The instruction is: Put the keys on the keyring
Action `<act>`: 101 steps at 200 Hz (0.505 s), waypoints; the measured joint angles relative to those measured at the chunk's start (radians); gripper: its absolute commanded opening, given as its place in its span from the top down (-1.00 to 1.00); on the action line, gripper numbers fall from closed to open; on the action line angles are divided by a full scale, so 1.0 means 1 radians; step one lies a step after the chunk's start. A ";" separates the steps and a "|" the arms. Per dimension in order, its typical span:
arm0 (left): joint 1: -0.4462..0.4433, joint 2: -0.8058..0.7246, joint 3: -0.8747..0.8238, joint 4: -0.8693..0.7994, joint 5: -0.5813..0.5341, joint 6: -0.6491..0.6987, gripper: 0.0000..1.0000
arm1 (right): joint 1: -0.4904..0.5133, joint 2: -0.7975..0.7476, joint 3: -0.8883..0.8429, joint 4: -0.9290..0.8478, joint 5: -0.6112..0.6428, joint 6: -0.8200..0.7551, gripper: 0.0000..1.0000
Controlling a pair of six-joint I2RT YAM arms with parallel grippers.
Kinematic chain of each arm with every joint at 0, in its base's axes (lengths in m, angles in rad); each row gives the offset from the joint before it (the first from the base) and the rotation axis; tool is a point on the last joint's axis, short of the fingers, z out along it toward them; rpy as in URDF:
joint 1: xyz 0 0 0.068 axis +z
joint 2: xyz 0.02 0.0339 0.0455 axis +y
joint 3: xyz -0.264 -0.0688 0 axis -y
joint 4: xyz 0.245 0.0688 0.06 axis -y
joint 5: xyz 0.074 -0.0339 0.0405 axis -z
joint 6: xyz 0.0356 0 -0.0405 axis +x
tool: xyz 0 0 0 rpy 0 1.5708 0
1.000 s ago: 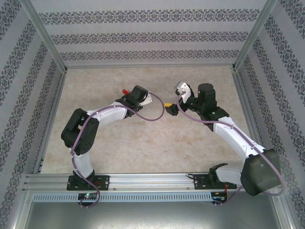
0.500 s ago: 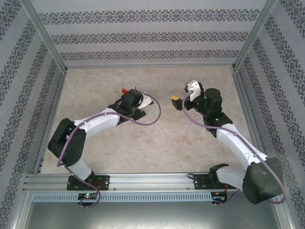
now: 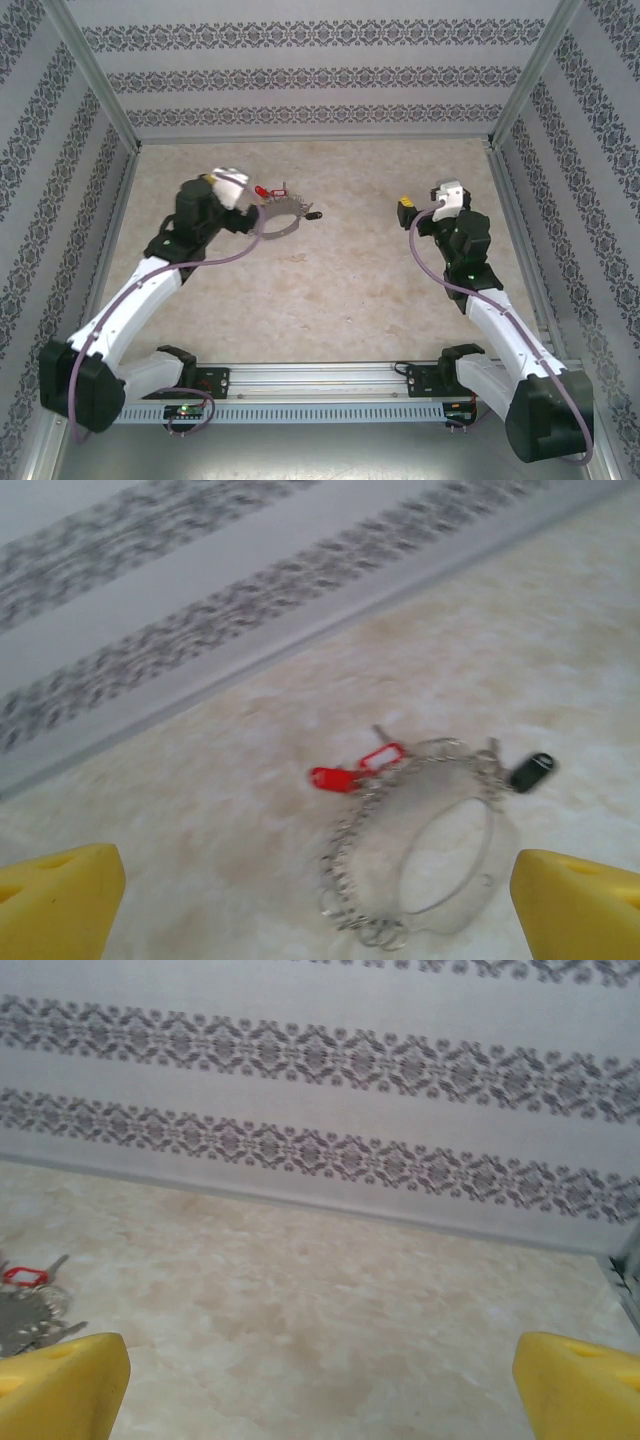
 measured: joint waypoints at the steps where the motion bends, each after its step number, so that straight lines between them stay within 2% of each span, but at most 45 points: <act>1: 0.005 -0.003 -0.005 0.002 0.000 -0.004 -0.99 | -0.002 -0.001 -0.004 0.003 0.000 0.005 -0.96; 29: 0.193 -0.069 -0.177 0.074 0.020 -0.135 -0.99 | -0.014 0.010 -0.086 0.058 0.040 0.053 -0.96; 45: 0.266 -0.064 -0.262 0.101 0.013 -0.179 -0.99 | -0.014 0.047 -0.125 0.091 0.060 0.056 -0.96; 101: 0.279 0.034 -0.417 0.275 -0.046 -0.200 -0.99 | -0.014 0.243 -0.200 0.224 0.082 0.039 -0.96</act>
